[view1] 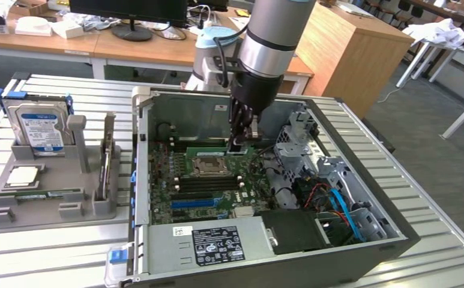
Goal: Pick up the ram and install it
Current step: 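Insert the ram into the slot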
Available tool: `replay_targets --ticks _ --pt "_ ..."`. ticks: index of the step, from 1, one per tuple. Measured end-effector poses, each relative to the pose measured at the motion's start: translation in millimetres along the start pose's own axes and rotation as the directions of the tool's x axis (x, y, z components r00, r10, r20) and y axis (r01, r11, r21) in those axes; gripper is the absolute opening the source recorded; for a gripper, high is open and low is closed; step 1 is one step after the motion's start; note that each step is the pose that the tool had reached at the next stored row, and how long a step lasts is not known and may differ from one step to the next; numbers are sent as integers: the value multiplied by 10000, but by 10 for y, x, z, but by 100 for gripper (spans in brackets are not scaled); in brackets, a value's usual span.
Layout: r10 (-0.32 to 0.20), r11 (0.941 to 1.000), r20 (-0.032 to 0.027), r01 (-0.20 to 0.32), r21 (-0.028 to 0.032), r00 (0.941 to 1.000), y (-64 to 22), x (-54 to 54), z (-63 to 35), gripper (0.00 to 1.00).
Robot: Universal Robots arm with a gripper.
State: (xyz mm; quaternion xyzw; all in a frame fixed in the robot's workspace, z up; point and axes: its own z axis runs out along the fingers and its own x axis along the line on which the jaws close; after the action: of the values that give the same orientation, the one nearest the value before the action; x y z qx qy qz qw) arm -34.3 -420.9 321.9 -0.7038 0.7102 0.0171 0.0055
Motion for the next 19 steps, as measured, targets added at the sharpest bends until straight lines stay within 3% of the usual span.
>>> replay_targets --ticks 19 --pt "0 10000 0 0 0 10000 -3 7 229 12"
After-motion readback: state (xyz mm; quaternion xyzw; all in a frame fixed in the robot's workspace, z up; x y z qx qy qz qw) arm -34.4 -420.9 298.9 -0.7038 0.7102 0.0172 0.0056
